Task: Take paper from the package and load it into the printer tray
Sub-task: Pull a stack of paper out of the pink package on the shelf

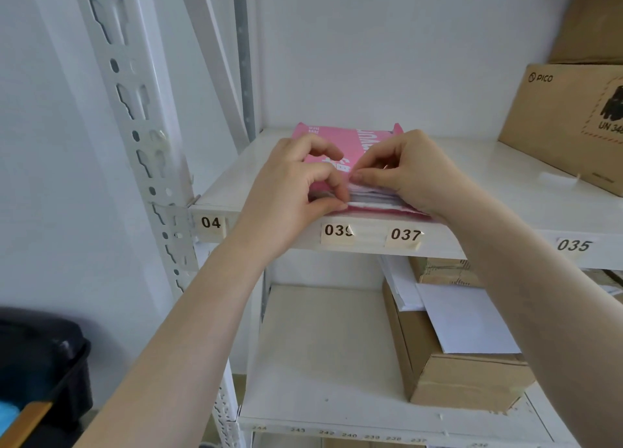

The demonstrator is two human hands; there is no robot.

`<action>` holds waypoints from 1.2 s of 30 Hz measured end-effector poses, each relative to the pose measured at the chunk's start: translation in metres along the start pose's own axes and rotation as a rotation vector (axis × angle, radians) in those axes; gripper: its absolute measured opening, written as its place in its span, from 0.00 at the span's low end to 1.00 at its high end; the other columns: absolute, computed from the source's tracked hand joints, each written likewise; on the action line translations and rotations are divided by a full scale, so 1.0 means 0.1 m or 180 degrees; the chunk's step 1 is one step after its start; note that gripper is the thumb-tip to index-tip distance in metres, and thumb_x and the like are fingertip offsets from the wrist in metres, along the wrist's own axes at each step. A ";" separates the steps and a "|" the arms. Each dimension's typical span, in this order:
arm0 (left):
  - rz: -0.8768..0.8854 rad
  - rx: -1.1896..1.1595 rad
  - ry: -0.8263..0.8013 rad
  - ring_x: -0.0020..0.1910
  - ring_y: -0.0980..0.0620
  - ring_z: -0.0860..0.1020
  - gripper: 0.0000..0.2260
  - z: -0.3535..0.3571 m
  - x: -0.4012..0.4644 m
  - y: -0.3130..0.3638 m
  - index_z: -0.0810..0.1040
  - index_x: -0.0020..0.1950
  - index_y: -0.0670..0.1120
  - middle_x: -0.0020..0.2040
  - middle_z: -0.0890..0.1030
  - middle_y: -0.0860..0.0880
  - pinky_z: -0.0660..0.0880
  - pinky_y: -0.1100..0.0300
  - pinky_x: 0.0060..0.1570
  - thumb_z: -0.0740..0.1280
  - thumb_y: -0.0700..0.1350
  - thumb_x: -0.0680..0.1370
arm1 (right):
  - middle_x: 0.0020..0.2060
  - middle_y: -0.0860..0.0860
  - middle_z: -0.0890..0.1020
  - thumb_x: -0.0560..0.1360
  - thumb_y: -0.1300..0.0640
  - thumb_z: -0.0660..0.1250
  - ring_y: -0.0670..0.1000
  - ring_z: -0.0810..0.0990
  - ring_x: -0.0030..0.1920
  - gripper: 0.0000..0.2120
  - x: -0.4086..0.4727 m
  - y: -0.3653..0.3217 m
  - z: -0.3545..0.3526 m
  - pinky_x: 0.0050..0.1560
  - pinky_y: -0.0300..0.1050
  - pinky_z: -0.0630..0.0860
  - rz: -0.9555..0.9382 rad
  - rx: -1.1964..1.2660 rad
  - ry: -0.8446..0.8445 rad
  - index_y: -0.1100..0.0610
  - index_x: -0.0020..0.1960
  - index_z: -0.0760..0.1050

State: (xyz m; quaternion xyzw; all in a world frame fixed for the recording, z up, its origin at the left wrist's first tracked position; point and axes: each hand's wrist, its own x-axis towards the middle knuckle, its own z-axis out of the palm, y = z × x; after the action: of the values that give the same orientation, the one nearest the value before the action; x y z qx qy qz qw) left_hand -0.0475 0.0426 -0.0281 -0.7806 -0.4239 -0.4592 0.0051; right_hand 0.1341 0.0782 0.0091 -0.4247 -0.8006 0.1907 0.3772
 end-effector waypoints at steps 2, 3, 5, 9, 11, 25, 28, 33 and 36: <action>0.0070 -0.0041 -0.0027 0.58 0.57 0.66 0.03 0.00 -0.06 0.00 0.84 0.39 0.49 0.58 0.74 0.55 0.74 0.64 0.52 0.76 0.44 0.67 | 0.23 0.43 0.76 0.69 0.58 0.74 0.41 0.68 0.25 0.03 0.02 0.01 -0.01 0.29 0.32 0.64 0.0079 0.0109 0.0202 0.58 0.41 0.84; 0.0050 -0.0112 -0.0031 0.59 0.56 0.67 0.03 -0.01 -0.08 0.00 0.84 0.38 0.49 0.58 0.74 0.55 0.74 0.65 0.52 0.76 0.44 0.67 | 0.21 0.42 0.75 0.69 0.58 0.74 0.40 0.68 0.24 0.03 0.04 0.01 -0.02 0.28 0.31 0.63 0.0115 0.0146 0.0277 0.58 0.41 0.84; -0.0093 -0.0336 -0.0075 0.61 0.54 0.69 0.03 0.00 -0.11 -0.01 0.84 0.38 0.49 0.58 0.73 0.56 0.76 0.64 0.51 0.76 0.43 0.67 | 0.19 0.41 0.76 0.69 0.59 0.74 0.39 0.70 0.22 0.03 0.08 -0.01 -0.01 0.27 0.28 0.64 0.0147 0.0125 0.0324 0.59 0.41 0.84; -0.0502 -0.0740 -0.0222 0.60 0.59 0.72 0.05 -0.02 -0.06 -0.01 0.84 0.38 0.50 0.59 0.74 0.55 0.75 0.68 0.51 0.77 0.42 0.67 | 0.25 0.44 0.79 0.68 0.58 0.75 0.38 0.72 0.25 0.04 0.13 -0.03 0.00 0.31 0.29 0.68 0.0284 0.0151 0.0192 0.58 0.40 0.84; -0.0686 -0.0833 -0.0284 0.56 0.64 0.73 0.04 -0.05 -0.02 0.01 0.85 0.39 0.50 0.59 0.75 0.55 0.70 0.75 0.50 0.76 0.43 0.67 | 0.25 0.44 0.79 0.67 0.58 0.76 0.39 0.73 0.26 0.03 0.12 -0.02 -0.01 0.31 0.29 0.69 0.0375 0.0257 0.0124 0.58 0.39 0.84; -0.0916 -0.0629 -0.0712 0.58 0.54 0.75 0.03 -0.09 0.02 0.05 0.83 0.37 0.55 0.58 0.74 0.53 0.71 0.68 0.55 0.75 0.47 0.68 | 0.32 0.52 0.82 0.68 0.56 0.75 0.44 0.75 0.31 0.06 0.07 0.01 0.01 0.35 0.37 0.72 0.0389 0.0311 0.0183 0.59 0.41 0.84; -0.0801 -0.0264 -0.0508 0.63 0.53 0.68 0.02 -0.05 -0.05 0.05 0.84 0.37 0.56 0.58 0.72 0.56 0.71 0.59 0.61 0.75 0.51 0.68 | 0.27 0.52 0.77 0.69 0.57 0.75 0.44 0.70 0.27 0.07 0.10 -0.01 0.01 0.30 0.37 0.67 0.0204 0.0312 0.0399 0.61 0.40 0.83; -0.0762 0.0080 0.0023 0.62 0.52 0.66 0.10 -0.01 -0.09 0.10 0.85 0.35 0.52 0.60 0.74 0.55 0.65 0.53 0.64 0.73 0.58 0.68 | 0.29 0.51 0.81 0.67 0.55 0.75 0.44 0.73 0.30 0.03 0.10 -0.06 0.00 0.34 0.40 0.68 -0.0115 0.0193 0.0941 0.54 0.39 0.84; -0.0650 0.0219 0.0041 0.58 0.50 0.72 0.07 -0.04 -0.03 0.12 0.83 0.34 0.53 0.58 0.76 0.54 0.68 0.47 0.59 0.74 0.56 0.66 | 0.31 0.52 0.83 0.67 0.54 0.75 0.45 0.74 0.31 0.03 0.09 -0.04 0.04 0.36 0.42 0.70 -0.0118 0.0245 0.1046 0.54 0.38 0.83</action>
State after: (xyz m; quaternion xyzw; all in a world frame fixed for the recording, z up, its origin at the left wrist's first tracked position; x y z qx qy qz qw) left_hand -0.0432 0.0314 -0.0235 -0.7298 -0.5168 -0.4475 -0.0121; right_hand 0.1255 0.0837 0.0133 -0.4205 -0.7279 0.1422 0.5226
